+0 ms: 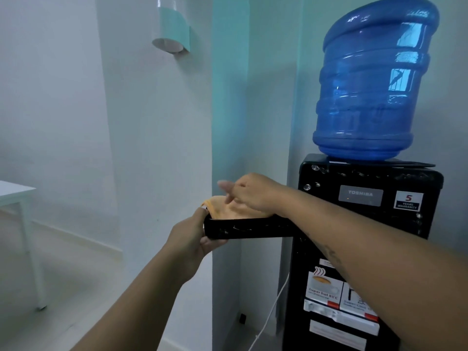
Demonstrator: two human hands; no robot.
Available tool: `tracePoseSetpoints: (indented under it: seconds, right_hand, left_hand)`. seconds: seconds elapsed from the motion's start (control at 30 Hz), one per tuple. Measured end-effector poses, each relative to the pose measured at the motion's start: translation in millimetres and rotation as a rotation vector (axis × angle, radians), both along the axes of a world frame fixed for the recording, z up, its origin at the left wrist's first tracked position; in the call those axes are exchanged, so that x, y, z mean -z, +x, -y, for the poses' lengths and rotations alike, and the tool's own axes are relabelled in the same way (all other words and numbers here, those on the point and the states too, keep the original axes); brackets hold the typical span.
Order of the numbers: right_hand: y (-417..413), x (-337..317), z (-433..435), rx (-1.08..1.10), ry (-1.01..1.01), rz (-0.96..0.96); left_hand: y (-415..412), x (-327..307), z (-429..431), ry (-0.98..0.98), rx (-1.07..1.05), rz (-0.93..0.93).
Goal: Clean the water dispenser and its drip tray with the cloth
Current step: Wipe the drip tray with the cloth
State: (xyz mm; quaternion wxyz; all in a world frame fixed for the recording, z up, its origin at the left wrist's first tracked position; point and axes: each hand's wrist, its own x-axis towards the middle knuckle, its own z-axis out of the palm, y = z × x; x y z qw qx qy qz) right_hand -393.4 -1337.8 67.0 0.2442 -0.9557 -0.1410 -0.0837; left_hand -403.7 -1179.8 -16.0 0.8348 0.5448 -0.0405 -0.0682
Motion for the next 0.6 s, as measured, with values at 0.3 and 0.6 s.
tracePoseSetpoints:
  seconds: [0.3,0.6]
  right_hand:
    - [-4.0,17.1,-8.8,-0.097,-0.407,0.065]
    - [-19.6,50.7,45.7,-0.075,-0.428,-0.032]
  left_hand:
    - [-13.0,3.5,-3.2,0.192,-0.016,0.154]
    - [-17.1,11.0,-19.7,0.305,-0.053,0.183]
